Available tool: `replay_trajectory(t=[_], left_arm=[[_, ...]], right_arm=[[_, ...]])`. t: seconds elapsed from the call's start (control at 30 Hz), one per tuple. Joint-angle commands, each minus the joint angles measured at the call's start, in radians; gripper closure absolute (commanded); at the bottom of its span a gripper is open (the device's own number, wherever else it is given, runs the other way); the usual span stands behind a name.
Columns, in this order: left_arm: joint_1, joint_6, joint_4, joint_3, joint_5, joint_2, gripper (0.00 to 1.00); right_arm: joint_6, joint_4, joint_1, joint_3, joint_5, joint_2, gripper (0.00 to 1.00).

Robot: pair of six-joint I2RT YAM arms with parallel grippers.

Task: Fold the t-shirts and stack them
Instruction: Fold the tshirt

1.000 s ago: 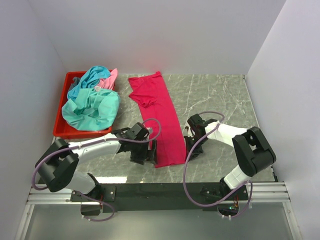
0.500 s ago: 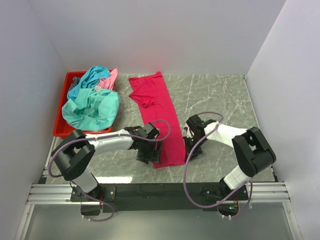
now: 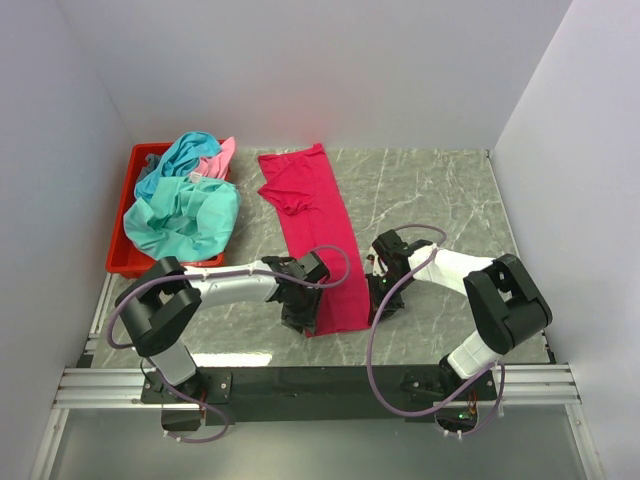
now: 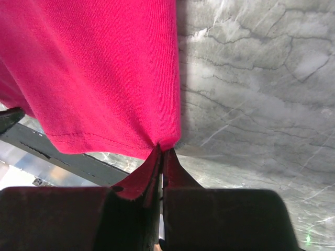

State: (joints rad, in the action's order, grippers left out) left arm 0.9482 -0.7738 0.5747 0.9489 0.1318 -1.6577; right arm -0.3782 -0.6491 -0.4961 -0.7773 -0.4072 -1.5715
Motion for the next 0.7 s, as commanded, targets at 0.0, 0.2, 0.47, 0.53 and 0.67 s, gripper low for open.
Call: replay_trajectory(t=[0.0,0.2,0.47,0.53,0.67], left_arm=[[0.021,-0.019,0.028,0.025,-0.029,-0.02,0.58],[0.038,-0.013,0.005,0.022,-0.024,-0.048,0.67],[0.044,-0.015,0.011,0.024,-0.044,-0.062,1.0],[0.044,-0.016,0.014,0.024,-0.052,-0.062,1.0],[0.044,-0.016,0.048,0.04,-0.077,-0.045,1.0]], right_arm=[[-0.008,0.022,-0.01,0.024,0.007,0.019,1.0],[-0.005,0.025,-0.01,0.019,0.007,0.013,1.0],[-0.002,0.014,-0.012,0.004,0.008,0.011,1.0],[0.001,0.012,-0.012,-0.004,0.007,0.007,1.0],[0.012,-0.015,-0.013,-0.025,0.013,0.005,1.0]])
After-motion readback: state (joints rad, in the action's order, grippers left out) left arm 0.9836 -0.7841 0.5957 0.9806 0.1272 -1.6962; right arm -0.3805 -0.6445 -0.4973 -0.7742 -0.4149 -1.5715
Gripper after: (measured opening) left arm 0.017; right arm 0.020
